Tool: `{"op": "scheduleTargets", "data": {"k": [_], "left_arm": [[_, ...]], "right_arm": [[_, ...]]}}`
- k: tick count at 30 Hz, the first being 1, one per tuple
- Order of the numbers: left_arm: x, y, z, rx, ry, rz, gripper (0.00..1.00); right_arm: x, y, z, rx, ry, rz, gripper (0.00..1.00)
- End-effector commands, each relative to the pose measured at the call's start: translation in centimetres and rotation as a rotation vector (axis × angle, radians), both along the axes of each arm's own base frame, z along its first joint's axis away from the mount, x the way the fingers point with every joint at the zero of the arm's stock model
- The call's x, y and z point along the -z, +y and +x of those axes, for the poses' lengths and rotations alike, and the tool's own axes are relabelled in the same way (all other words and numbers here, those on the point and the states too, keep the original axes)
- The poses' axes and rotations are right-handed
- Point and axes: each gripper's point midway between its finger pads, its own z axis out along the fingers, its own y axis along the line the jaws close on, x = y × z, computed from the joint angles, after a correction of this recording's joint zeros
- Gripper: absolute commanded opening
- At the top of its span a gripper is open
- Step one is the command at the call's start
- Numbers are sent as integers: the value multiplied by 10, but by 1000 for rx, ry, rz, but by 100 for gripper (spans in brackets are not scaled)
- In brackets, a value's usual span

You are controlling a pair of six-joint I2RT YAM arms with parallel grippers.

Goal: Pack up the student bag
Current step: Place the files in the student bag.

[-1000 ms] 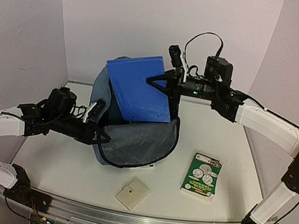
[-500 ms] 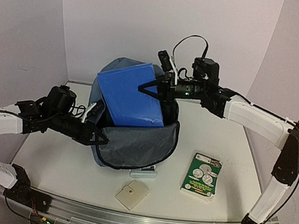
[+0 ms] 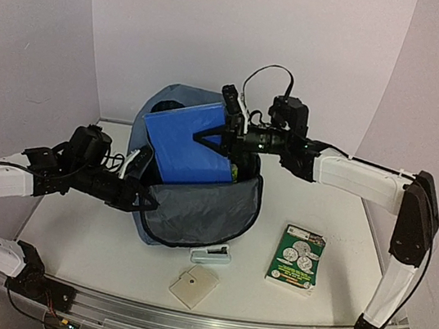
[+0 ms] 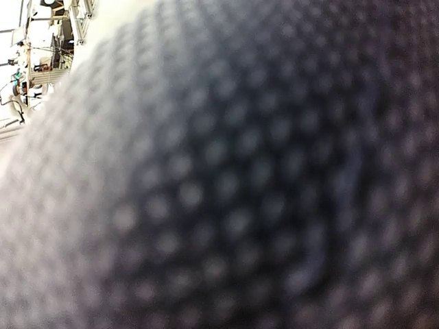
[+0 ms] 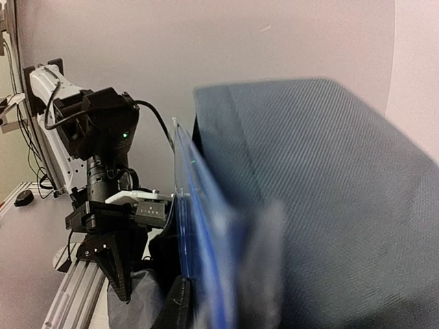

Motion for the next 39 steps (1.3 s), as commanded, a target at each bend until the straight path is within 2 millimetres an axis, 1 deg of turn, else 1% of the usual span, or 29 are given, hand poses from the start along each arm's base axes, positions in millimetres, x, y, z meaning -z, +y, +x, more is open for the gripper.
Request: {"op": "scheduleTargets", "data": {"k": [1, 4, 8, 11, 15, 16, 17, 19, 21, 23, 24, 26, 29, 32, 34, 36, 39], "left_arm": [[-29, -8, 6, 7, -105, -67, 0], [-26, -7, 7, -5, -95, -64, 0], [-23, -3, 12, -52, -86, -45, 0], [-21, 0, 13, -74, -87, -45, 1], [-21, 3, 13, -89, -85, -49, 1], [-20, 3, 13, -93, -85, -46, 1], [-20, 4, 14, -99, -83, -43, 1], [-20, 5, 15, -106, -85, -40, 1], [-20, 5, 16, -111, -88, -38, 1], [-18, 5, 16, -111, -89, -31, 1], [-17, 5, 16, -110, -89, -28, 1], [-15, 5, 17, -108, -89, -21, 1], [-13, 7, 17, -112, -94, -16, 1], [-11, 9, 18, -125, -99, -13, 1], [-8, 10, 17, -129, -95, -7, 1], [-5, 10, 16, -126, -91, -5, 1], [-2, 10, 16, -121, -89, -3, 1]], "right_arm": [[1, 2, 1, 90, -16, 15, 30], [-10, -11, -1, 147, -18, 29, 49], [-26, -28, -7, 207, -28, 53, 62], [-37, -40, -12, 238, -31, 70, 68], [-52, -57, -13, 312, -19, 100, 70], [-56, -62, -12, 342, -19, 108, 71], [-60, -68, -11, 377, -2, 121, 74], [-64, -83, -3, 477, 61, 140, 82], [-59, -97, 7, 582, 105, 120, 86], [-52, -121, 22, 744, 156, 105, 90], [-47, -134, 27, 819, 176, 97, 92], [-36, -158, 27, 922, 219, 75, 97], [-14, -193, 25, 1067, 292, 47, 98], [19, -237, 19, 1239, 395, 23, 98], [45, -271, 16, 1358, 475, 12, 98], [80, -302, 12, 1454, 591, -7, 98], [144, -340, 9, 1557, 781, -71, 98]]}}
